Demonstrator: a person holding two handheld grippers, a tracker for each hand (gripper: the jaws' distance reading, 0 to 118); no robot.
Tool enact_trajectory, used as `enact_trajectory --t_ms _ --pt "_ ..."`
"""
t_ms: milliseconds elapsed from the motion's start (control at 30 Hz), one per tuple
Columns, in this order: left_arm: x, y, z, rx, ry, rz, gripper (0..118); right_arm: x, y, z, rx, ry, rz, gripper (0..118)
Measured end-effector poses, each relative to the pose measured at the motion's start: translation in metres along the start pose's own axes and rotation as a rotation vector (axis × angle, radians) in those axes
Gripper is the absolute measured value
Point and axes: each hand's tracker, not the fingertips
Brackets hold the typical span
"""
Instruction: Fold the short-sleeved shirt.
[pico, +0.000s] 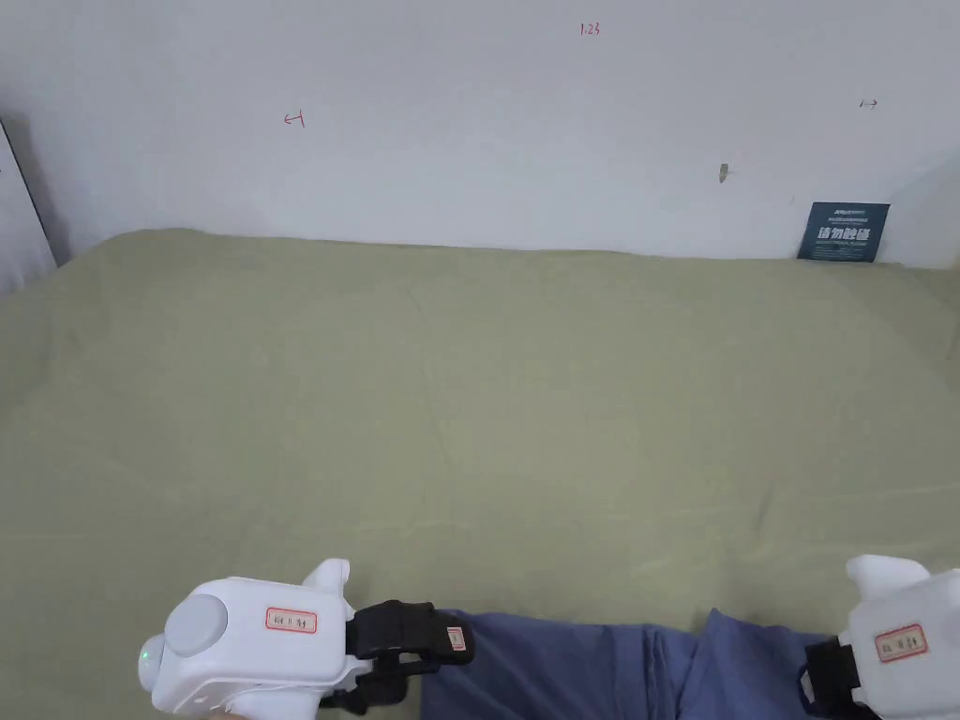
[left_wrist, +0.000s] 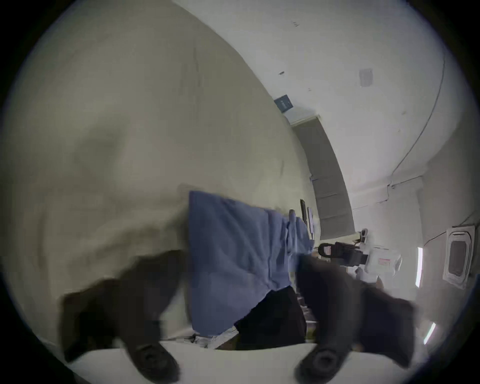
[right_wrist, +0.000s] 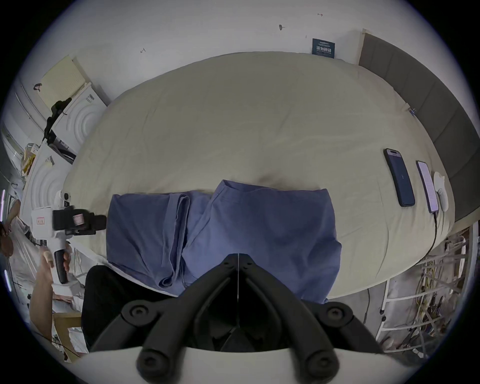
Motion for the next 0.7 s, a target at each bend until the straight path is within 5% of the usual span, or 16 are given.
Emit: enact_trajectory --t_ms 33,67,300,333,400,467,533,700 --pt "-0.001 -0.003 -0.006 -0.022 -0.013 0.0 114 0.0 0.0 0.0 -0.002 0.0 -0.001 0" --pt "-0.004 -0.005 -0.011 -0.035 -0.046 0.0 115 -0.001 0.0 0.0 -0.003 0.001 -0.001 0" --pt "-0.014 -0.011 -0.043 0.003 -0.204 0.159 109 -0.006 -0.001 0.005 0.002 -0.001 0.018 0" --pt "-0.015 -0.012 -0.045 0.025 -0.201 0.167 97 -0.006 -0.001 0.006 0.003 0.0 0.017 0" --pt "-0.013 -0.013 -0.047 0.048 -0.116 0.133 10 -0.005 -0.003 0.007 0.008 0.003 0.009 0" --pt "-0.018 -0.013 -0.05 0.072 -0.005 0.132 10 -0.004 -0.006 0.008 0.009 0.002 0.008 0" --pt "-0.028 -0.015 -0.048 0.073 -0.109 0.214 10 -0.003 -0.008 0.008 0.005 -0.002 0.008 0" --pt "-0.028 -0.015 -0.006 0.142 -0.086 0.189 9 0.0 -0.008 0.008 0.002 -0.018 0.005 0"
